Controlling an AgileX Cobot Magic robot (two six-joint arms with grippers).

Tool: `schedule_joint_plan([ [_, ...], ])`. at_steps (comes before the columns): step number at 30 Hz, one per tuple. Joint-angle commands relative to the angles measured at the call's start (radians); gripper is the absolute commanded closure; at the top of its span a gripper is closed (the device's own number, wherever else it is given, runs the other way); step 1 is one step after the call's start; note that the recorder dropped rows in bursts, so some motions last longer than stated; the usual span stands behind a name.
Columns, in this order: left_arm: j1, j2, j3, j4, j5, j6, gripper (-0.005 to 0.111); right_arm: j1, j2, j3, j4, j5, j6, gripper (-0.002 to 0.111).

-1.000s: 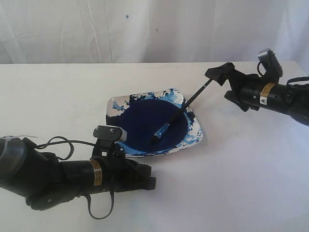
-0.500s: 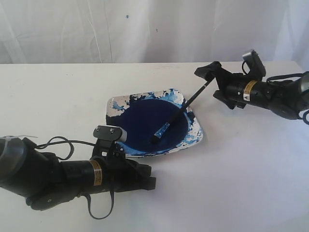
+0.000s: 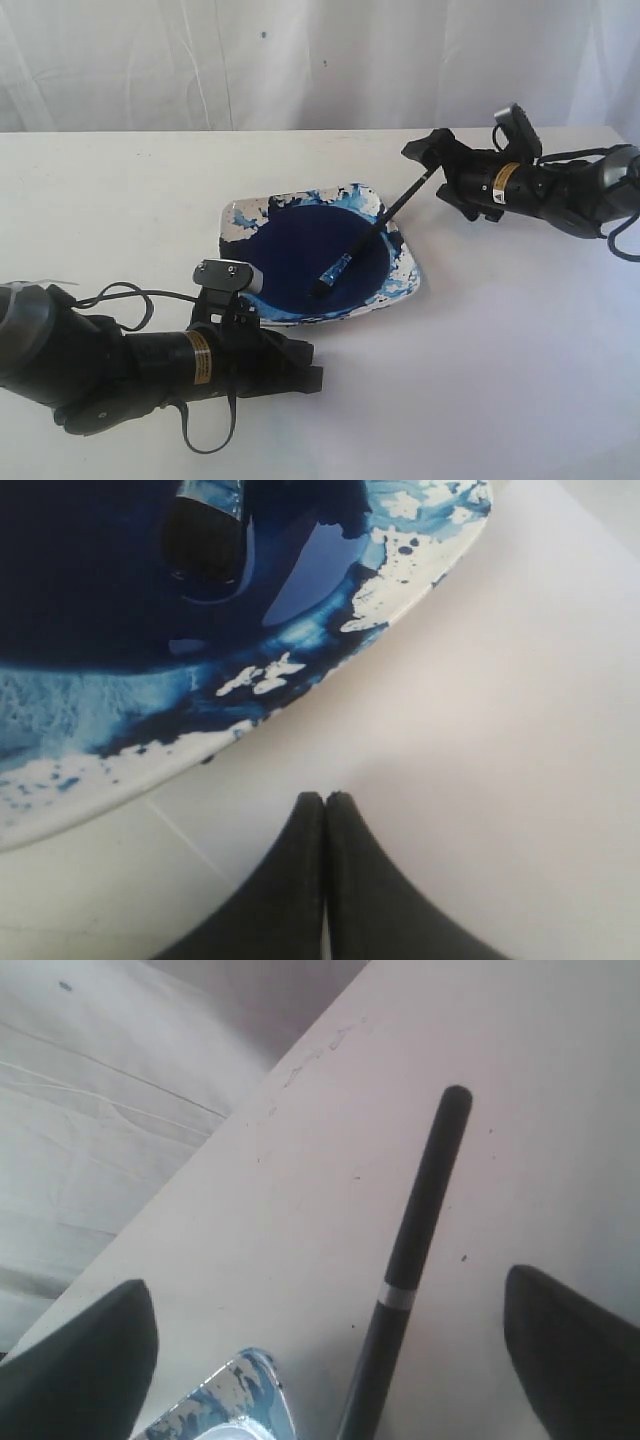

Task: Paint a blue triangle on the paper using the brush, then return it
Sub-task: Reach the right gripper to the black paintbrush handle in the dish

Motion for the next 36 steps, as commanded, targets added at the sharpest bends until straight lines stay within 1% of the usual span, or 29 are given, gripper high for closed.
schedule_joint_plan([
  [1, -0.002, -0.007, 0.004, 0.002, 0.019, 0.001, 0.107, 0.030, 0.001, -0.037, 0.000, 0.054, 0.003, 0.026],
  [5, -0.002, -0.007, 0.004, 0.002, 0.019, 0.001, 0.107, 0.053, 0.001, -0.058, -0.002, 0.134, 0.022, 0.026],
  [13, -0.002, -0.007, 0.004, 0.002, 0.019, 0.001, 0.107, 0.059, 0.001, -0.063, -0.004, 0.182, 0.094, 0.026],
  [20, -0.002, -0.007, 0.004, 0.002, 0.019, 0.001, 0.107, 0.060, 0.001, -0.063, -0.004, 0.178, 0.094, 0.034],
  [26, -0.002, -0.007, 0.004, 0.002, 0.019, 0.001, 0.107, 0.072, 0.001, -0.063, -0.004, 0.181, 0.094, 0.034],
  [30, -0.002, -0.007, 0.004, 0.002, 0.019, 0.001, 0.107, 0.087, 0.002, -0.071, -0.005, 0.242, 0.094, 0.034],
  [35, -0.002, -0.007, 0.004, 0.002, 0.019, 0.001, 0.107, 0.090, 0.043, -0.087, -0.006, 0.220, 0.119, 0.034],
  [36, -0.002, -0.007, 0.004, 0.002, 0.019, 0.001, 0.107, 0.092, 0.061, -0.097, -0.006, 0.190, 0.133, 0.034],
])
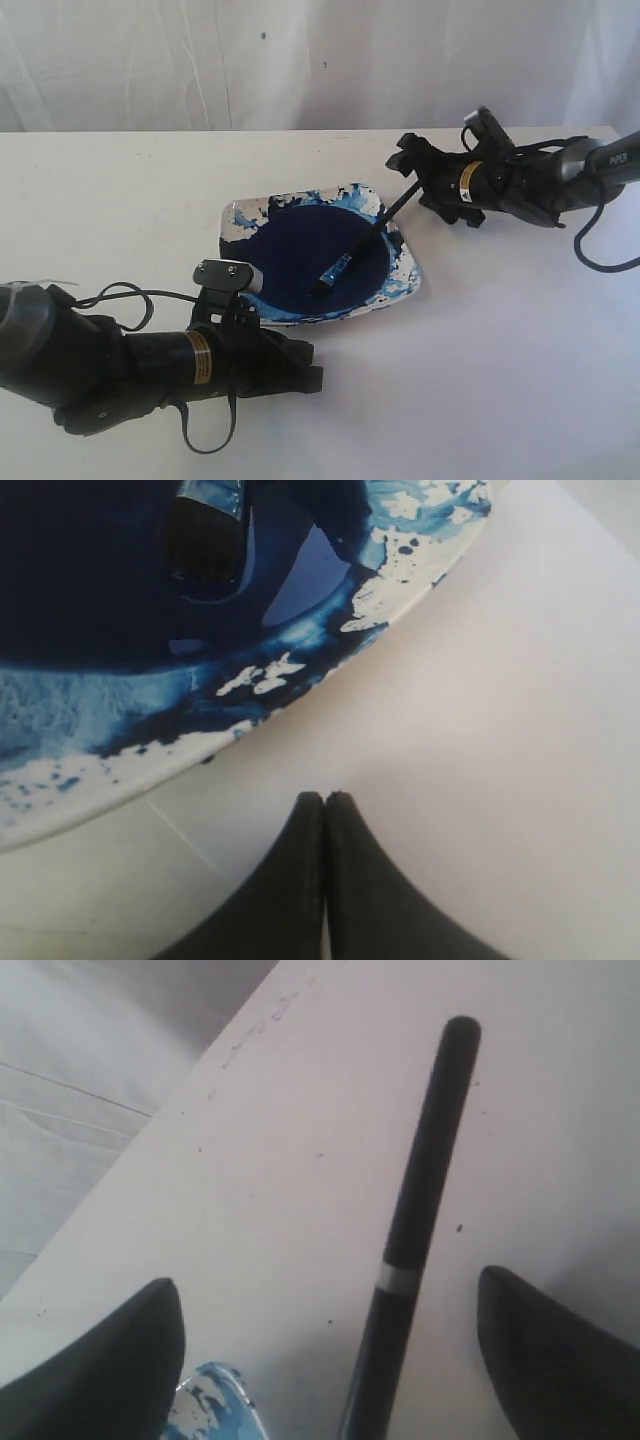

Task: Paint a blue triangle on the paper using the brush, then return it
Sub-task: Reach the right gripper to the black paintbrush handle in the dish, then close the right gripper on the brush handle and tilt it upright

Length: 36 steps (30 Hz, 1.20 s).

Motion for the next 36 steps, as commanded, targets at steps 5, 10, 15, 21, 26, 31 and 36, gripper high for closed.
schedule_joint_plan([
  [5, -0.002, -0.007, 0.004, 0.002, 0.019, 0.001, 0.107, 0.003, 0.065, -0.046, -0.004, -0.089, 0.032, 0.034],
  [10, -0.002, -0.007, 0.004, 0.002, 0.019, 0.001, 0.107, 0.003, 0.065, -0.046, -0.004, -0.035, 0.032, 0.055],
  [15, -0.002, -0.007, 0.004, 0.002, 0.019, 0.001, 0.107, 0.003, 0.065, -0.046, -0.004, -0.020, 0.032, 0.073],
  [21, -0.002, -0.007, 0.004, 0.002, 0.019, 0.001, 0.107, 0.003, 0.065, -0.046, -0.004, -0.020, 0.032, 0.083],
  [26, -0.002, -0.007, 0.004, 0.002, 0.019, 0.001, 0.107, 0.003, 0.065, -0.046, -0.004, 0.004, 0.032, 0.092],
  [31, -0.002, -0.007, 0.004, 0.002, 0.019, 0.001, 0.107, 0.003, 0.065, -0.046, -0.004, 0.016, 0.032, 0.101],
  [36, -0.002, -0.007, 0.004, 0.002, 0.019, 0.001, 0.107, 0.003, 0.065, -0.046, -0.004, 0.016, 0.032, 0.106],
])
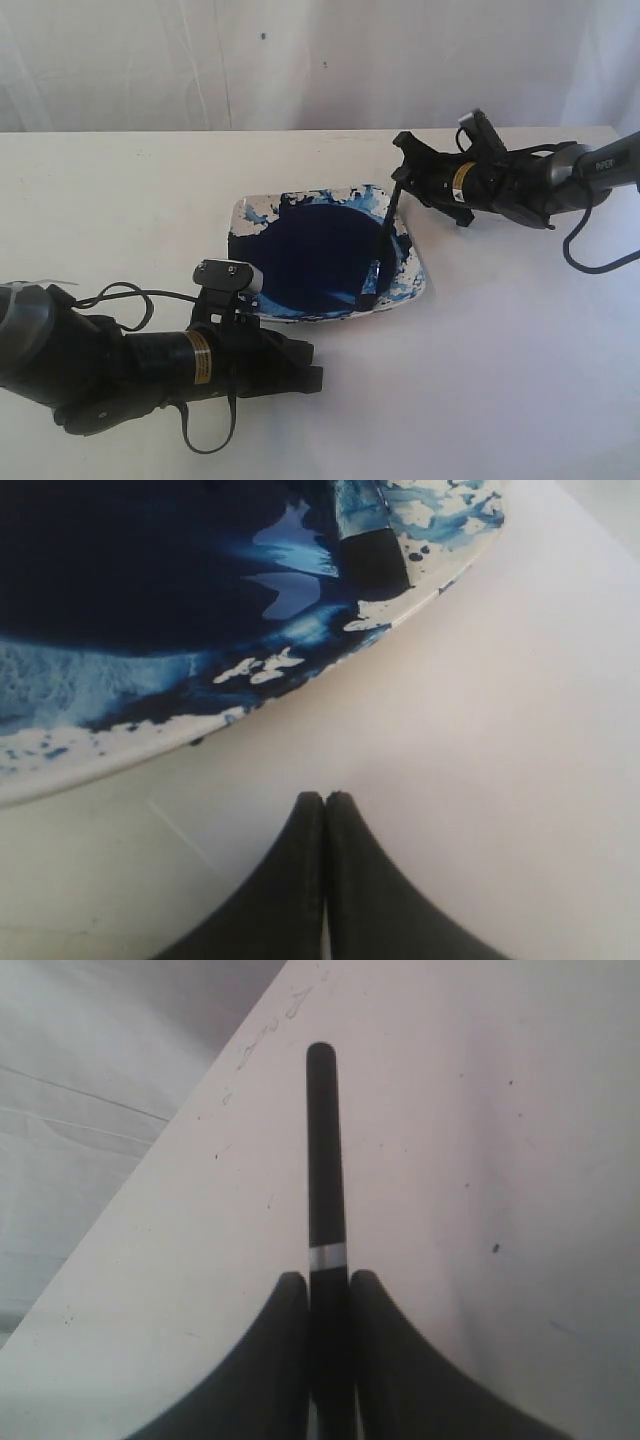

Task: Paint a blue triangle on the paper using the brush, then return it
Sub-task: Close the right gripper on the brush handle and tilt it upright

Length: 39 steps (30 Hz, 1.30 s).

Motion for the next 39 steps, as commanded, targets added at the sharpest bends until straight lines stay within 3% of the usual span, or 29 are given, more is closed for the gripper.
schedule_joint_plan([
  [1, -0.002, -0.007, 0.004, 0.002, 0.019, 0.001, 0.107, 0.000, 0.011, 0.008, -0.014, 0.052, 0.004, 0.107],
  [10, -0.002, -0.007, 0.004, 0.002, 0.019, 0.001, 0.107, 0.000, 0.011, 0.008, 0.082, -0.020, -0.012, 0.107],
  [18, -0.002, -0.007, 0.004, 0.002, 0.019, 0.001, 0.107, 0.000, 0.011, 0.008, 0.267, -0.144, -0.205, 0.107],
  [31, -0.002, -0.007, 0.004, 0.002, 0.019, 0.001, 0.107, -0.044, -0.015, 0.008, 0.281, -0.407, -0.217, 0.107],
  [39, -0.002, -0.007, 0.004, 0.002, 0.019, 0.001, 0.107, -0.086, -0.038, 0.008, 0.374, -0.473, -0.383, 0.107],
])
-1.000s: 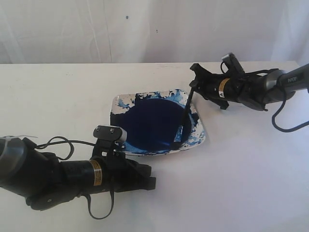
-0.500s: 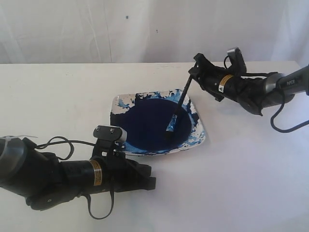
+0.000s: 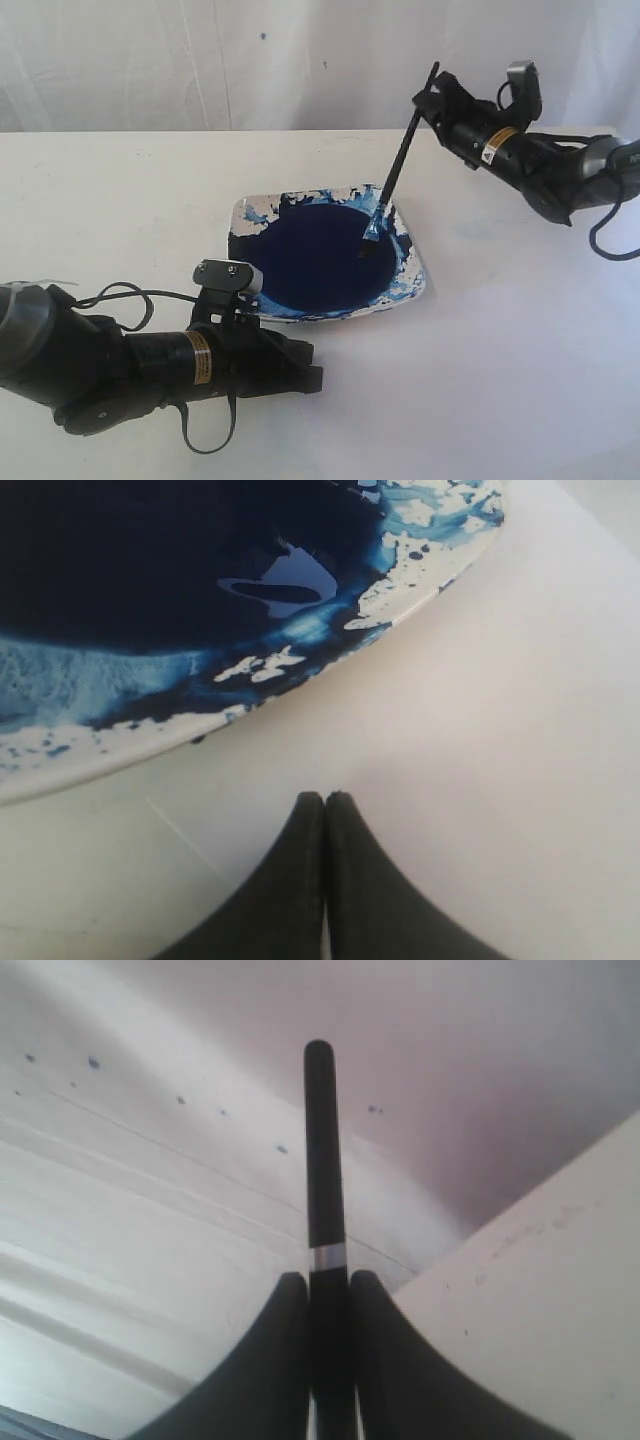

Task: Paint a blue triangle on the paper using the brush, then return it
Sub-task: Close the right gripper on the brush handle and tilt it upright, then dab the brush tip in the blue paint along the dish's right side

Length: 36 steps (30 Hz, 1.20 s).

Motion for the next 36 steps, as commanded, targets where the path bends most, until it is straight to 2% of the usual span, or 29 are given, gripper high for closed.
schedule_joint_plan([
  [1, -0.002, -0.007, 0.004, 0.002, 0.019, 0.001, 0.107, -0.015, -0.012, 0.002, 0.083, -0.053, -0.119, 0.107],
  [10, -0.002, -0.007, 0.004, 0.002, 0.019, 0.001, 0.107, -0.012, 0.004, -0.012, 0.247, -0.118, -0.298, 0.108],
  [36, -0.002, -0.007, 0.004, 0.002, 0.019, 0.001, 0.107, 0.014, 0.136, -0.159, 0.463, -0.206, -0.599, 0.108],
])
